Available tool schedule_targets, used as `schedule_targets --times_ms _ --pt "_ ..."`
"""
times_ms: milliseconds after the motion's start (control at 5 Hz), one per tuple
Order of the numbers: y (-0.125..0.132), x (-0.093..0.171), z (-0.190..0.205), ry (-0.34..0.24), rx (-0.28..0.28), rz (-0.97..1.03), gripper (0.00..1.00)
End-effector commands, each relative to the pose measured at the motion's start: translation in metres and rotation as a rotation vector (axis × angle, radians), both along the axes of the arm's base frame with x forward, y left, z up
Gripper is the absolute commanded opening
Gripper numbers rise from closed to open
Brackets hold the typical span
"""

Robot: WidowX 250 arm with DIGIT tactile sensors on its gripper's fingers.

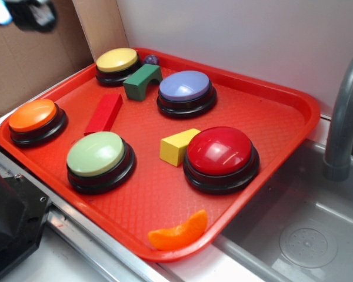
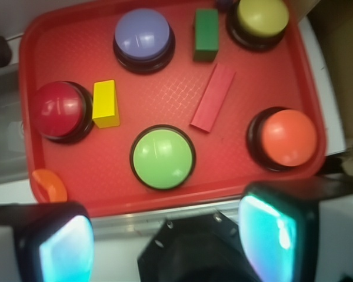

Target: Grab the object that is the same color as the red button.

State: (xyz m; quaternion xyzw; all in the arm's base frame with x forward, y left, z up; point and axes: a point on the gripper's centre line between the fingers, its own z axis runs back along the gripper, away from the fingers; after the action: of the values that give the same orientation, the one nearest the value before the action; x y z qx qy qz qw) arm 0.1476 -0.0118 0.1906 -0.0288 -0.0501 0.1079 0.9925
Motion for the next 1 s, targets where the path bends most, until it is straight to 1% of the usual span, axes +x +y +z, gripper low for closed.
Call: schedule_targets --times_ms 0,200,400,600,800 --pt "0.031 0.041 -0.060 -0.052 0.054 0.247 1.00" --pt "0.046 0.056 -0.091 -0.051 0.062 0.317 1.00" --pt "0.056 0.063 -0.108 -0.066 0.095 0.357 1.00" --pt "0.072 0.071 -0.130 -0.082 0.135 0.400 1.00" --pt "0.082 0.082 -0.147 -0.057 0.152 0.436 1.00"
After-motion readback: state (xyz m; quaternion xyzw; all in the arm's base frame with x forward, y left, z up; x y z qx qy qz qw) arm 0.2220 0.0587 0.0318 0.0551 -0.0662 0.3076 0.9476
